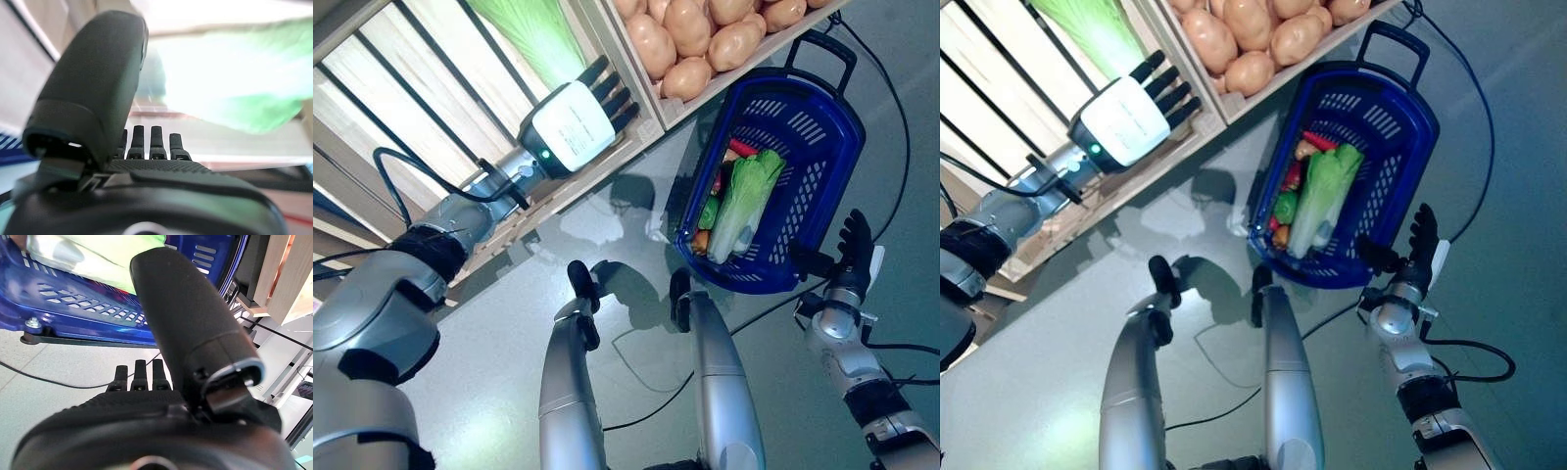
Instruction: Put vegetables into the basket
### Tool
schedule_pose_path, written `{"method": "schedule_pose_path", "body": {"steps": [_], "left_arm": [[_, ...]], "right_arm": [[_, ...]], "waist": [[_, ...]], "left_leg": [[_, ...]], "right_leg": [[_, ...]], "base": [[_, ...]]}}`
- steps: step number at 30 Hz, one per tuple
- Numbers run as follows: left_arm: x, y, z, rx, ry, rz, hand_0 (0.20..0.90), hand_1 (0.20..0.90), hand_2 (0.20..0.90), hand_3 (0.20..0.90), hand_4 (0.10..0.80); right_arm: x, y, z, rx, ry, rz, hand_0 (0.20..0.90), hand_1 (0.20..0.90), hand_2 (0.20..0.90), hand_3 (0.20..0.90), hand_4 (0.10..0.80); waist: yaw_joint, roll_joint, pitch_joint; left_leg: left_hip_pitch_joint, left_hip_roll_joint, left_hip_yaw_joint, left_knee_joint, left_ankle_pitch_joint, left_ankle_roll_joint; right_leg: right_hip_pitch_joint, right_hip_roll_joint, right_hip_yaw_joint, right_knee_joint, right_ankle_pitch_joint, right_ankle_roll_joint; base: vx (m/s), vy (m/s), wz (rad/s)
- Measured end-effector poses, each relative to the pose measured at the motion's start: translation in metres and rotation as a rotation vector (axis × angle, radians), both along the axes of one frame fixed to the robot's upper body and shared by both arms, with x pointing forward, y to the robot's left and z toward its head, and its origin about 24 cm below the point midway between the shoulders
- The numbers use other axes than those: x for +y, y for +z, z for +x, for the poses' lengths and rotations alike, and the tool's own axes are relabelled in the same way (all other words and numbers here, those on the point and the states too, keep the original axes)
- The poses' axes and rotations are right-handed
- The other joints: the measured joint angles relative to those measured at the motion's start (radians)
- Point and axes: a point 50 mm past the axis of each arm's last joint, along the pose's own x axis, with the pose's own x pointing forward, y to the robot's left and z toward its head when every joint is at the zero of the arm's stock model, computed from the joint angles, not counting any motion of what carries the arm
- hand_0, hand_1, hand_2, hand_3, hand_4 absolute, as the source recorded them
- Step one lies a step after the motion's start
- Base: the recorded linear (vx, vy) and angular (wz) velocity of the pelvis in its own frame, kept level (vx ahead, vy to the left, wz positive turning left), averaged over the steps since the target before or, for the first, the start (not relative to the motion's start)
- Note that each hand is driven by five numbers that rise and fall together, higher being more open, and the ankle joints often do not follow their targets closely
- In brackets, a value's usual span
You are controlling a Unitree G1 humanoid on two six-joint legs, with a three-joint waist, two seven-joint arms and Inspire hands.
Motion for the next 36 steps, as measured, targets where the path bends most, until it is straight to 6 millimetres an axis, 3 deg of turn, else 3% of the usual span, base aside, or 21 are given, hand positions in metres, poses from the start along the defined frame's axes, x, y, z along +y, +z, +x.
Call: {"method": "schedule_pose_path", "body": {"steps": [10, 27, 29, 36], "left_arm": [[0.019, -0.005, 0.007, 0.017, 0.135, -0.037, 0.9, 0.9, 0.9, 0.9, 0.8], [0.02, 0.001, 0.007, -0.059, 0.131, -0.065, 0.9, 0.9, 0.9, 0.9, 0.8], [0.019, 0.002, 0.006, -0.063, 0.126, -0.066, 0.3, 0.3, 0.3, 0.3, 0.4], [0.011, 0.023, 0.003, -0.165, 0.041, -0.077, 0.3, 0.3, 0.3, 0.3, 0.4]], "right_arm": [[-0.001, 0.0, 0.0, 0.001, -0.004, -0.002, 0.9, 0.9, 0.9, 0.9, 0.8], [-0.002, 0.002, 0.0, -0.001, -0.008, -0.002, 0.9, 0.9, 0.9, 0.9, 0.8], [-0.002, 0.002, 0.0, -0.001, -0.008, -0.006, 0.9, 0.9, 0.9, 0.9, 0.8], [-0.011, 0.01, -0.002, -0.013, -0.017, -0.061, 0.9, 0.9, 0.9, 0.9, 0.8]], "waist": [[-0.01, -0.005, 0.0], [-0.012, -0.006, 0.0], [-0.013, -0.006, 0.0], [-0.012, -0.007, 0.0]], "left_leg": [[-0.026, 0.018, -0.002, 0.098, -0.047, 0.005], [-0.107, 0.034, -0.002, 0.199, -0.088, 0.015], [-0.116, 0.035, -0.003, 0.207, -0.095, 0.013], [-0.179, 0.036, 0.0, 0.248, -0.099, 0.014]], "right_leg": [[-0.008, 0.002, 0.0, 0.055, -0.017, -0.005], [-0.079, 0.001, 0.008, 0.115, -0.034, -0.002], [-0.089, -0.002, 0.009, 0.131, -0.044, -0.011], [-0.162, 0.0, 0.025, 0.173, -0.045, -0.008]], "base": [[0.012, 0.045, -0.06], [0.0, 0.025, -0.02], [0.0, 0.0, 0.0], [-0.006, 0.005, -0.02]]}}
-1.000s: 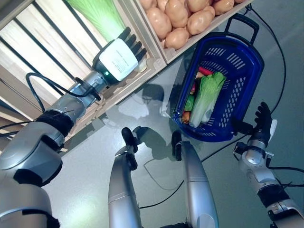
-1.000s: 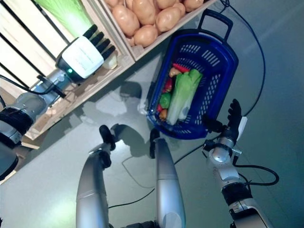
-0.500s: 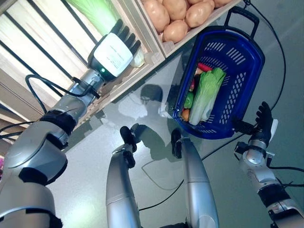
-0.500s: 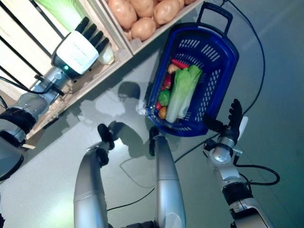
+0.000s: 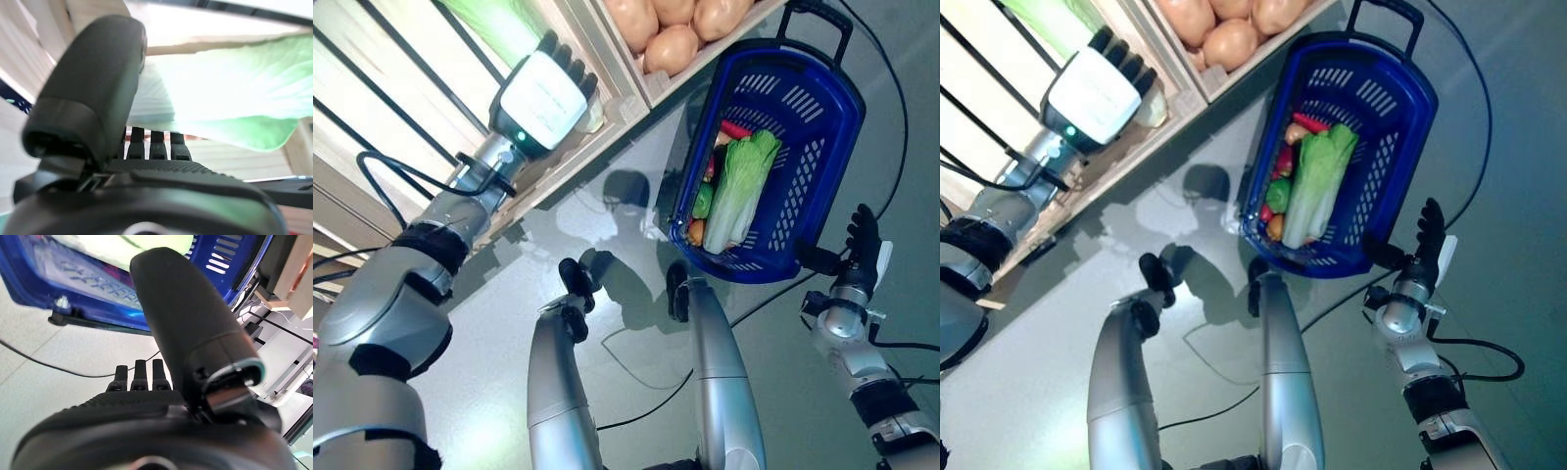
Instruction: Put vegetables into the basket
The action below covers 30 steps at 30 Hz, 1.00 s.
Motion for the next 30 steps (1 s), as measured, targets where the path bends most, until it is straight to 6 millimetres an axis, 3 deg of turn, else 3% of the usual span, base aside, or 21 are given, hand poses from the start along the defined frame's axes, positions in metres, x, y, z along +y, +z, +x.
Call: {"method": "schedule_pose_path", "body": {"steps": [17, 24, 30], "left_arm": [[0.007, 0.003, -0.005, -0.025, -0.031, 0.107, 0.3, 0.3, 0.3, 0.3, 0.4], [0.002, -0.028, -0.01, 0.058, -0.158, 0.13, 0.3, 0.3, 0.3, 0.3, 0.4], [-0.019, -0.046, -0.03, 0.042, -0.401, -0.026, 0.3, 0.3, 0.3, 0.3, 0.4]], "right_arm": [[-0.003, 0.002, -0.001, -0.009, 0.003, 0.006, 0.9, 0.9, 0.9, 0.9, 0.8], [-0.003, -0.008, -0.007, 0.023, 0.005, 0.011, 0.9, 0.9, 0.9, 0.9, 0.8], [0.01, -0.02, -0.013, 0.044, 0.03, 0.047, 0.9, 0.9, 0.9, 0.9, 0.8]], "waist": [[0.001, -0.005, 0.001], [0.002, -0.019, 0.001], [0.032, -0.027, -0.001]], "left_leg": [[0.006, 0.001, -0.001, -0.002, -0.006, 0.003], [0.222, -0.022, 0.003, -0.158, 0.03, -0.009], [0.436, -0.044, -0.004, -0.326, 0.08, -0.026]], "right_leg": [[0.013, 0.0, -0.001, -0.01, 0.002, 0.008], [0.233, -0.004, -0.027, -0.152, 0.02, 0.02], [0.443, -0.004, -0.063, -0.283, 0.035, 0.019]], "base": [[0.001, 0.008, 0.0], [-0.01, -0.014, 0.05], [0.055, -0.062, 0.11]]}}
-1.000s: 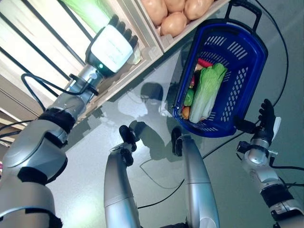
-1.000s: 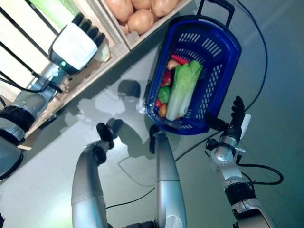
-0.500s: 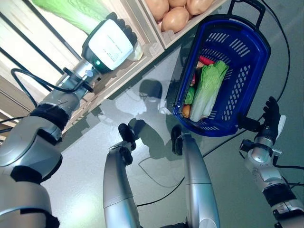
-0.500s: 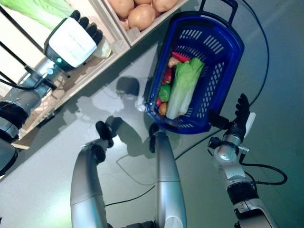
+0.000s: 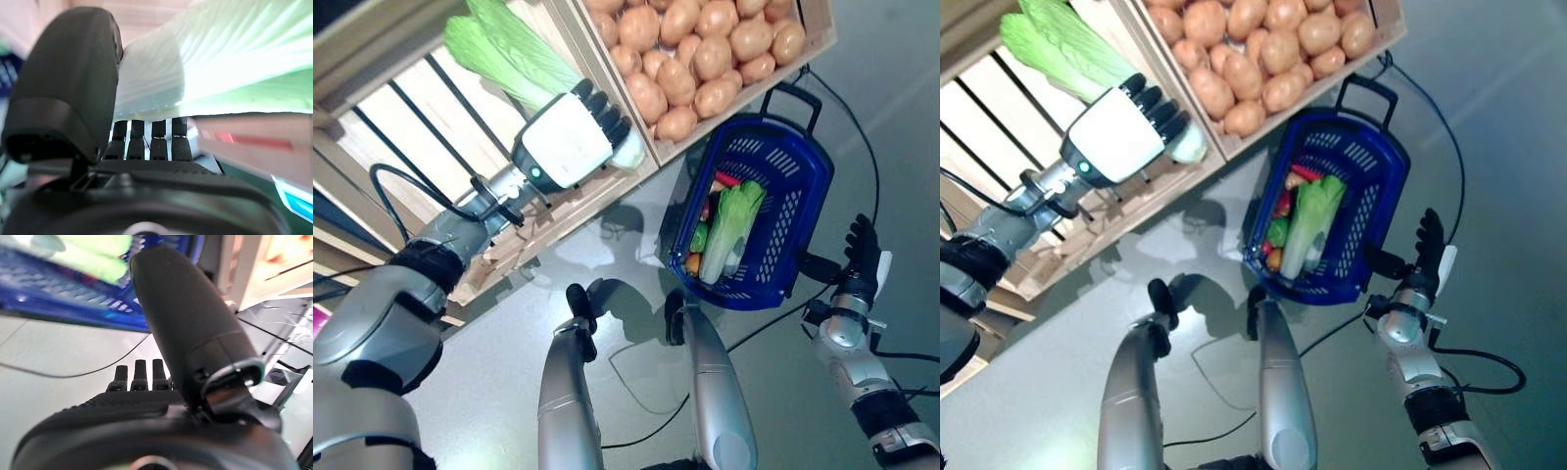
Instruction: Put vegetables into the basket
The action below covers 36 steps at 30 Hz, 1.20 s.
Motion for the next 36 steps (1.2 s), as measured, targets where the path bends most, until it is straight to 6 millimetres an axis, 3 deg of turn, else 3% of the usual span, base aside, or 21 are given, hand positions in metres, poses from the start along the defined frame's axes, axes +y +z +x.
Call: {"method": "schedule_pose_path", "body": {"steps": [3, 10, 12, 14, 18, 23, 26, 30, 36], "left_arm": [[0.007, -0.012, -0.016, 0.017, -0.058, -0.23, 0.3, 0.3, 0.3, 0.3, 0.4], [0.033, -0.019, -0.046, 0.0, -0.137, -0.774, 0.3, 0.3, 0.3, 0.3, 0.4], [0.034, -0.033, -0.056, 0.025, -0.207, -1.01, 0.3, 0.3, 0.3, 0.3, 0.4], [0.028, -0.052, -0.069, 0.076, -0.337, -1.355, 0.3, 0.3, 0.3, 0.3, 0.4], [0.011, -0.067, -0.079, 0.371, -0.641, -1.866, 0.3, 0.3, 0.3, 0.3, 0.4], [0.004, -0.094, -0.076, 0.798, -1.092, -2.329, 0.3, 0.3, 0.3, 0.3, 0.4], [-0.009, -0.113, -0.075, 0.995, -1.205, -2.458, 0.3, 0.3, 0.3, 0.3, 0.4], [-0.016, -0.132, -0.081, 1.16, -1.113, -2.509, 0.3, 0.3, 0.3, 0.3, 0.4], [-0.023, -0.145, -0.083, 1.335, -1.038, -2.528, 0.3, 0.3, 0.3, 0.3, 0.4]], "right_arm": [[0.003, -0.011, -0.008, 0.029, -0.002, 0.02, 0.9, 0.9, 0.9, 0.9, 0.8], [0.01, -0.039, -0.028, 0.096, -0.033, 0.076, 0.9, 0.9, 0.9, 0.9, 0.8], [0.012, -0.046, -0.034, 0.107, -0.047, 0.096, 0.9, 0.9, 0.9, 0.9, 0.8], [0.015, -0.049, -0.038, 0.113, -0.049, 0.077, 0.9, 0.9, 0.9, 0.9, 0.8], [0.022, -0.043, -0.04, 0.079, -0.002, 0.042, 0.9, 0.9, 0.9, 0.9, 0.8], [0.034, -0.02, -0.026, -0.014, 0.179, 0.023, 0.9, 0.9, 0.9, 0.9, 0.8], [0.044, -0.007, -0.023, -0.073, 0.33, 0.018, 0.9, 0.9, 0.9, 0.9, 0.8], [0.058, 0.018, -0.028, -0.165, 0.546, 0.008, 0.9, 0.9, 0.9, 0.9, 0.8], [0.062, 0.038, -0.027, -0.18, 0.784, 0.001, 0.9, 0.9, 0.9, 0.9, 0.8]], "waist": [[0.011, 0.0, -0.001], [0.08, 0.005, -0.006], [0.1, 0.017, -0.014], [0.118, 0.036, -0.022], [0.159, 0.059, -0.06], [0.17, 0.068, -0.126], [0.172, 0.06, -0.161], [0.174, 0.048, -0.215], [0.185, 0.047, -0.276]], "left_leg": [[0.126, -0.015, -0.014, -0.093, 0.022, -0.012], [0.289, -0.028, -0.026, -0.274, 0.085, -0.024], [0.328, -0.033, -0.028, -0.324, 0.1, -0.022], [0.383, -0.04, -0.036, -0.391, 0.122, -0.017], [0.455, -0.048, -0.051, -0.471, 0.138, -0.007], [0.509, -0.06, -0.056, -0.531, 0.148, 0.007], [0.551, -0.065, -0.061, -0.566, 0.15, 0.011], [0.596, -0.075, -0.065, -0.597, 0.15, 0.011], [0.609, -0.083, -0.066, -0.599, 0.148, 0.013]], "right_leg": [[0.126, 0.001, -0.025, -0.072, 0.004, 0.0], [0.274, 0.004, -0.07, -0.191, 0.02, -0.002], [0.316, 0.007, -0.08, -0.236, 0.029, 0.005], [0.378, 0.011, -0.1, -0.303, 0.048, 0.015], [0.474, 0.017, -0.12, -0.415, 0.078, 0.038], [0.578, 0.025, -0.138, -0.559, 0.132, 0.064], [0.656, 0.032, -0.157, -0.658, 0.165, 0.073], [0.739, 0.04, -0.162, -0.767, 0.204, 0.079], [0.786, 0.044, -0.161, -0.836, 0.232, 0.082]], "base": [[0.089, -0.039, 0.11], [0.055, -0.013, 0.1], [0.05, -0.004, 0.09], [0.065, -0.021, 0.19], [0.037, -0.013, 0.15], [0.021, -0.043, 0.09], [0.044, -0.043, 0.12], [0.057, -0.015, 0.04], [0.052, -0.004, 0.04]]}}
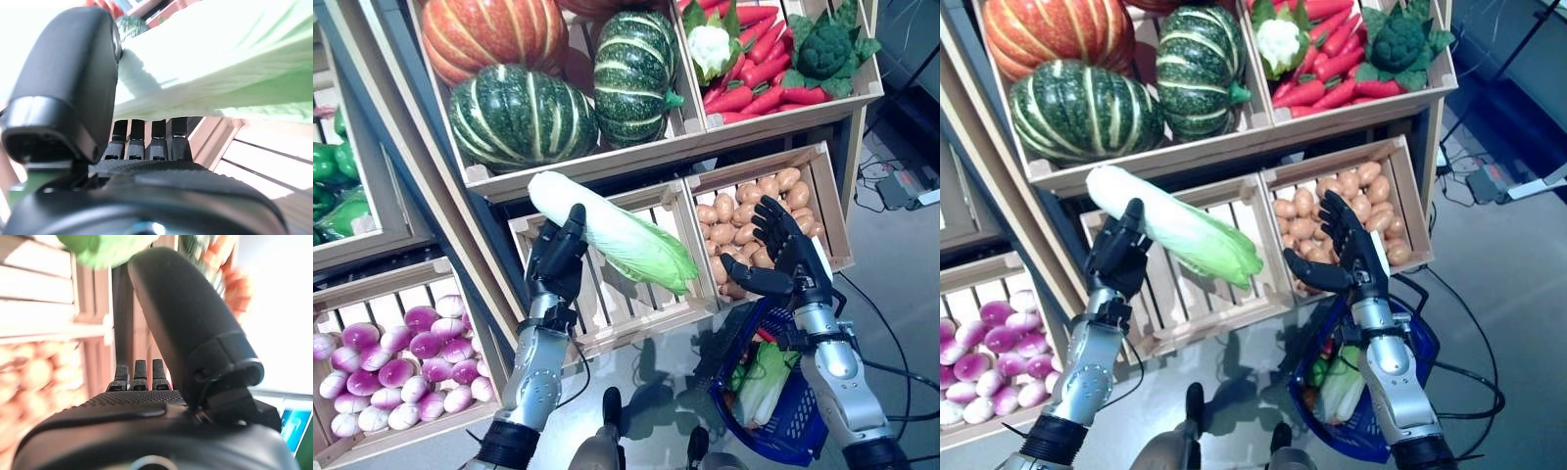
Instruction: Put vegetables into the basket
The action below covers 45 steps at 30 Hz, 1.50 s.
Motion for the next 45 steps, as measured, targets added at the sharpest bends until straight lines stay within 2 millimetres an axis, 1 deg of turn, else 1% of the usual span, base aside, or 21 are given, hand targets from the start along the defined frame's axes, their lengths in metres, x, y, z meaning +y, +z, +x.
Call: {"method": "schedule_pose_path", "body": {"steps": [4, 7, 10, 13, 17, 24, 26, 28, 35, 38, 40, 45], "left_arm": [[-0.003, -0.003, 0.0, 0.025, -0.052, 0.044, 0.3, 0.3, 0.3, 0.3, 0.4], [-0.002, -0.003, 0.0, 0.033, -0.083, 0.196, 0.3, 0.3, 0.3, 0.3, 0.4], [0.0, -0.002, 0.0, 0.032, -0.083, 0.27, 0.3, 0.3, 0.3, 0.3, 0.4], [0.001, -0.002, 0.0, 0.032, -0.09, 0.301, 0.3, 0.3, 0.3, 0.3, 0.4], [0.004, -0.002, 0.0, 0.029, -0.094, 0.348, 0.3, 0.3, 0.3, 0.3, 0.4], [0.012, -0.004, -0.001, 0.063, -0.105, 0.416, 0.3, 0.3, 0.3, 0.3, 0.4], [0.014, -0.005, -0.001, 0.072, -0.108, 0.428, 0.3, 0.3, 0.3, 0.3, 0.4], [0.016, -0.008, -0.003, 0.081, -0.126, 0.445, 0.3, 0.3, 0.3, 0.3, 0.4], [0.02, -0.02, -0.011, 0.125, -0.156, 0.466, 0.3, 0.3, 0.3, 0.3, 0.4], [0.02, -0.021, -0.011, 0.128, -0.16, 0.468, 0.3, 0.3, 0.3, 0.3, 0.4], [0.02, -0.022, -0.011, 0.132, -0.158, 0.463, 0.3, 0.3, 0.3, 0.3, 0.4], [0.011, -0.026, -0.012, 0.144, -0.153, 0.426, 0.3, 0.3, 0.3, 0.3, 0.4]], "right_arm": [[0.004, 0.001, 0.006, 0.08, 0.088, -0.042, 0.9, 0.9, 0.9, 0.9, 0.8], [0.012, -0.003, 0.009, 0.169, 0.177, -0.084, 0.9, 0.9, 0.9, 0.9, 0.8], [0.018, -0.007, 0.012, 0.243, 0.245, -0.08, 0.9, 0.9, 0.9, 0.9, 0.8], [0.03, -0.012, 0.015, 0.355, 0.356, -0.088, 0.9, 0.9, 0.9, 0.9, 0.8], [0.047, -0.024, 0.01, 0.497, 0.504, -0.075, 0.9, 0.9, 0.9, 0.9, 0.8], [0.058, -0.028, 0.009, 0.653, 0.644, -0.005, 0.9, 0.9, 0.9, 0.9, 0.8], [0.06, -0.029, 0.008, 0.681, 0.688, -0.002, 0.9, 0.9, 0.9, 0.9, 0.8], [0.06, -0.034, 0.006, 0.733, 0.734, 0.03, 0.9, 0.9, 0.9, 0.9, 0.8], [0.061, -0.046, 0.002, 0.797, 0.767, 0.047, 0.9, 0.9, 0.9, 0.9, 0.8], [0.061, -0.049, 0.001, 0.794, 0.763, 0.049, 0.9, 0.9, 0.9, 0.9, 0.8], [0.068, -0.055, 0.001, 0.773, 0.71, 0.061, 0.9, 0.9, 0.9, 0.9, 0.8], [0.088, -0.072, -0.007, 0.761, 0.568, 0.178, 0.9, 0.9, 0.9, 0.9, 0.8]], "waist": [[0.004, 0.001, -0.02], [0.004, 0.001, -0.045], [0.006, 0.0, -0.058], [0.006, 0.0, -0.059], [0.009, -0.001, -0.06], [0.017, -0.007, -0.065], [0.026, -0.008, -0.073], [0.036, -0.011, -0.096], [0.039, -0.014, -0.145], [0.039, -0.013, -0.15], [0.035, -0.014, -0.158], [0.033, -0.004, -0.175]], "left_leg": [[0.008, 0.001, 0.001, 0.0, -0.002, 0.003], [0.008, 0.0, 0.001, 0.0, -0.002, 0.003], [0.009, 0.0, 0.002, 0.0, -0.002, 0.003], [0.017, 0.0, 0.002, 0.0, -0.002, 0.003], [0.02, 0.0, 0.001, 0.0, -0.002, 0.003], [0.031, -0.005, -0.009, 0.0, -0.002, 0.003], [0.033, -0.005, -0.012, 0.0, -0.002, 0.003], [0.033, -0.006, -0.012, -0.001, -0.002, 0.003], [0.034, -0.007, -0.012, -0.001, -0.002, 0.003], [0.034, -0.006, -0.012, -0.001, -0.005, 0.0], [0.034, -0.006, -0.012, -0.001, -0.003, 0.004], [0.034, -0.008, -0.013, -0.001, -0.003, 0.004]], "right_leg": [[0.013, 0.002, 0.003, -0.015, 0.011, -0.001], [0.014, 0.002, 0.004, -0.016, 0.014, 0.0], [0.015, 0.002, 0.003, -0.016, 0.014, 0.0], [0.023, 0.002, 0.004, -0.017, 0.015, 0.0], [0.029, 0.002, 0.003, -0.021, 0.015, 0.0], [0.059, 0.004, 0.001, -0.043, 0.018, 0.0], [0.063, 0.005, 0.001, -0.047, 0.019, -0.001], [0.063, 0.005, 0.002, -0.048, 0.019, -0.001], [0.065, 0.004, 0.004, -0.048, 0.019, 0.0], [0.065, 0.004, 0.004, -0.048, 0.02, 0.0], [0.064, 0.003, 0.006, -0.048, 0.02, 0.0], [0.064, 0.002, 0.006, -0.048, 0.019, 0.0]], "base": [[0.023, -0.007, -0.02], [0.022, -0.009, -0.01], [0.0, 0.0, 0.0], [0.024, -0.007, 0.01], [0.042, -0.011, 0.02], [0.049, -0.014, 0.05], [0.039, -0.002, 0.06], [0.021, 0.0, 0.01], [0.019, 0.0, 0.01], [0.012, 0.0, 0.0], [0.0, 0.0, 0.0], [0.0, 0.0, 0.0]]}}
